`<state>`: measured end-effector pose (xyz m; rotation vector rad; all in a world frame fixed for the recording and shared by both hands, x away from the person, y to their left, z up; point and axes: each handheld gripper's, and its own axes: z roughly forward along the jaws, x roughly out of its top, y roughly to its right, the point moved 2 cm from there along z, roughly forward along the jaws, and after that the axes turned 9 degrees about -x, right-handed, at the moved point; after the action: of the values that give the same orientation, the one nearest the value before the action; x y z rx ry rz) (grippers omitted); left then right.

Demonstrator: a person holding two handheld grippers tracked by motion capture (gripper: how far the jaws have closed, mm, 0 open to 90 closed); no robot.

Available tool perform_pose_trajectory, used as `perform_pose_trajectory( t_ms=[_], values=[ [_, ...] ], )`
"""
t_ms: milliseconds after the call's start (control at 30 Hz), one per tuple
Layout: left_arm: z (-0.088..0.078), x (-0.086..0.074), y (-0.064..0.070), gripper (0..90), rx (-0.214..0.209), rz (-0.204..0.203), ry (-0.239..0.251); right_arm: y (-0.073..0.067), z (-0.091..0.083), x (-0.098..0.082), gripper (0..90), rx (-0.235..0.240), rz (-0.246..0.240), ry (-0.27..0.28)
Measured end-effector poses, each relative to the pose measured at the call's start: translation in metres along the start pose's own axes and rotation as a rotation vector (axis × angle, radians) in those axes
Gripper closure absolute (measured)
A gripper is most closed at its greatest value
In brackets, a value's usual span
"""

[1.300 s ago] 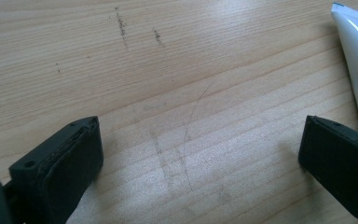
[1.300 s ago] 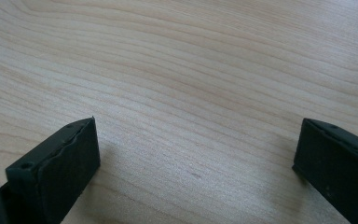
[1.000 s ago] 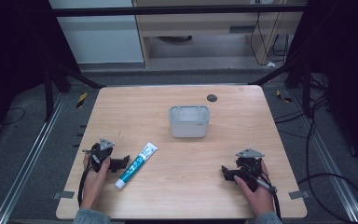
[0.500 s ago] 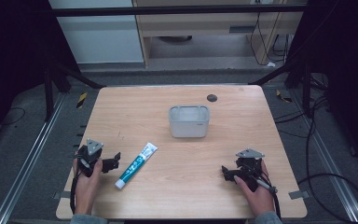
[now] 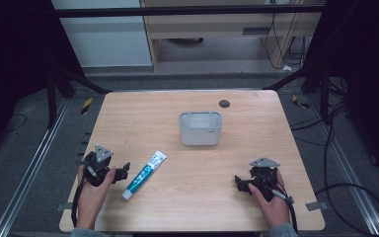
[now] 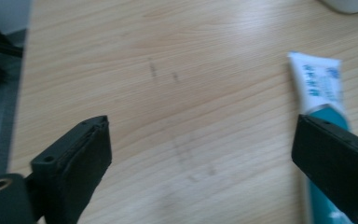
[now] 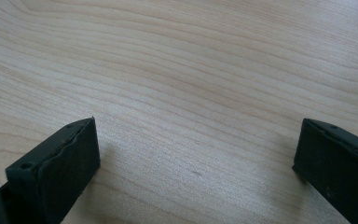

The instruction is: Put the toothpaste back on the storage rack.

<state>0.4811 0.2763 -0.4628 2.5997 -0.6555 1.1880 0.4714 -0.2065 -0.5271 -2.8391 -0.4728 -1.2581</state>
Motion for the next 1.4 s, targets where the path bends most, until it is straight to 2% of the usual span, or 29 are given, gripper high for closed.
perform_pose_trajectory(
  t_ms=[33,100,167,200,233,467,567,600,667,700,767,900,1100,1167,1200,1267,1300,1400],
  values=[
    [0.000,0.002,0.002,5.7,-0.014,0.000,-0.002,0.000,0.000,0.000,0.3,0.001,0.002,0.000],
    [0.001,0.007,0.011,6.6,-0.033,0.044,-0.031,0.000,0.000,0.000,0.3,0.000,0.002,0.000],
    [0.001,0.011,0.016,6.5,-0.062,0.052,-0.033,-0.001,-0.001,0.000,0.3,-0.005,0.021,-0.006],
    [0.001,0.011,0.016,6.4,-0.062,0.052,-0.033,-0.001,-0.001,0.000,0.3,-0.005,0.021,-0.006],
    [0.002,0.016,0.020,6.4,-0.084,0.055,-0.037,-0.002,-0.001,-0.001,0.3,-0.009,0.021,-0.003],
    [0.005,0.030,0.028,5.9,-0.093,0.077,-0.044,0.000,-0.004,-0.003,0.4,0.006,0.002,0.001],
    [0.003,0.044,0.036,5.9,-0.095,0.107,-0.056,0.000,-0.004,-0.004,0.3,0.003,0.003,0.001],
    [0.003,0.044,0.036,5.9,-0.095,0.107,-0.056,0.000,-0.004,-0.004,0.3,0.003,0.003,0.001],
    [0.001,0.055,0.045,5.9,-0.097,0.142,-0.070,0.000,-0.004,-0.004,0.4,0.004,0.001,0.002],
    [0.001,0.055,0.045,5.9,-0.097,0.142,-0.070,0.000,-0.004,-0.004,0.4,0.004,0.001,0.002],
    [-0.001,0.062,0.052,5.9,-0.098,0.169,-0.079,0.000,-0.004,-0.004,0.4,0.007,-0.001,0.001],
    [0.005,0.065,0.055,6.7,-0.117,0.161,-0.110,0.002,-0.004,-0.004,0.4,0.021,-0.019,0.004],
    [0.018,0.068,0.059,7.9,-0.127,0.146,-0.148,0.002,-0.004,-0.004,0.4,0.024,-0.017,0.003],
    [0.022,0.071,0.061,7.5,-0.134,0.151,-0.160,0.002,-0.004,-0.004,0.4,0.024,-0.016,0.002],
    [0.023,0.071,0.062,10.6,-0.136,0.154,-0.161,0.002,-0.004,-0.004,0.4,0.024,-0.015,0.002],
    [0.026,0.072,0.065,10.3,-0.122,0.151,-0.174,0.002,-0.004,-0.004,0.4,0.024,-0.016,0.003],
    [0.029,0.071,0.068,10.3,-0.134,0.164,-0.194,0.002,-0.004,-0.004,0.4,0.023,-0.017,0.003],
    [0.032,0.070,0.071,9.2,-0.143,0.178,-0.213,0.001,-0.005,-0.004,0.4,0.032,-0.006,-0.004]
  ],
)
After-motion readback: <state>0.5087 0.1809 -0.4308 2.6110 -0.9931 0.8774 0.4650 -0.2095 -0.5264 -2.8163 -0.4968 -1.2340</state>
